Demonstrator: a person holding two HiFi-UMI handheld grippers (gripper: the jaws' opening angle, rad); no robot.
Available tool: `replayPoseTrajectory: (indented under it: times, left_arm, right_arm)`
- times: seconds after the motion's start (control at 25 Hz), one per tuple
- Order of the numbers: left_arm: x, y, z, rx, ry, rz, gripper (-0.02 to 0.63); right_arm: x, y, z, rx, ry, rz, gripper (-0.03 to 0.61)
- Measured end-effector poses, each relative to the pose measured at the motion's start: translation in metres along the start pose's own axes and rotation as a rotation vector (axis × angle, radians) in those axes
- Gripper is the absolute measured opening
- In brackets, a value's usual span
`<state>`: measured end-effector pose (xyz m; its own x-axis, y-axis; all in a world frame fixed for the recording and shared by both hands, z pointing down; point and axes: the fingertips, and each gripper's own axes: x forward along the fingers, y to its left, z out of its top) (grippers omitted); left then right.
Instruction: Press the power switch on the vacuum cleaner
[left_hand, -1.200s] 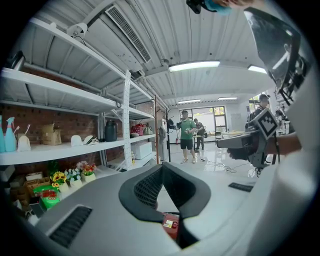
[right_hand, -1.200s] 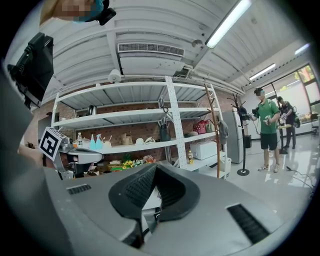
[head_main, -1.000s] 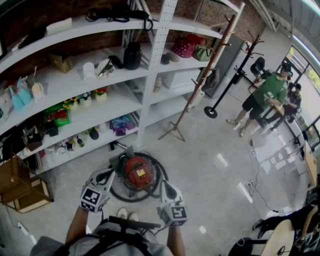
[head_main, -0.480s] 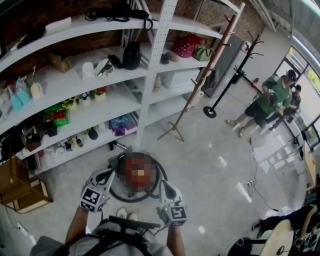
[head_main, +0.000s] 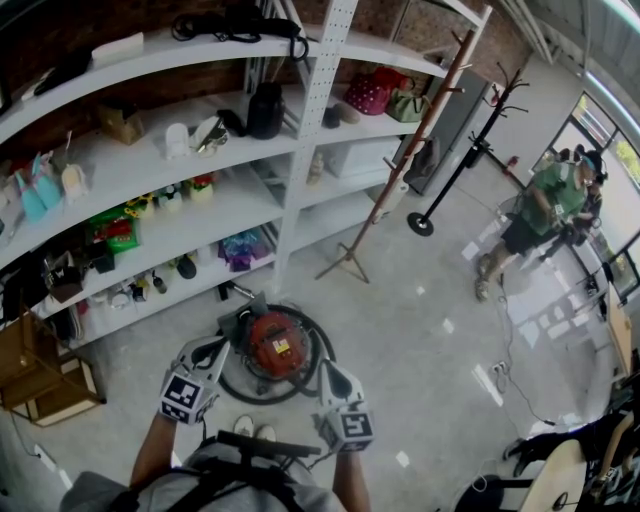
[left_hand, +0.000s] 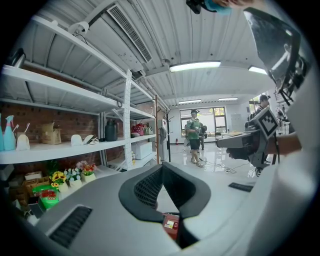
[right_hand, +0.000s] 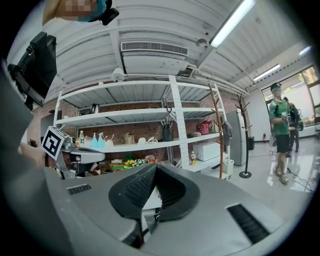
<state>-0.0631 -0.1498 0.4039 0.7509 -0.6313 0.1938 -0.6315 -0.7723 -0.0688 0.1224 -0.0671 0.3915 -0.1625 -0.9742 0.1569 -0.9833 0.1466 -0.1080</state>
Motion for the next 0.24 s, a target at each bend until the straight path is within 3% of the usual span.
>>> replayPoseTrajectory:
  times: [0.24]
  left_arm:
    - [-0.0029,-0.0001,-0.0057,-0.041,0.001,-0.003,0.008]
  right_arm:
    - [0.0004,0.0,-0.0013,-0.001,-0.007,-0.006,0.011]
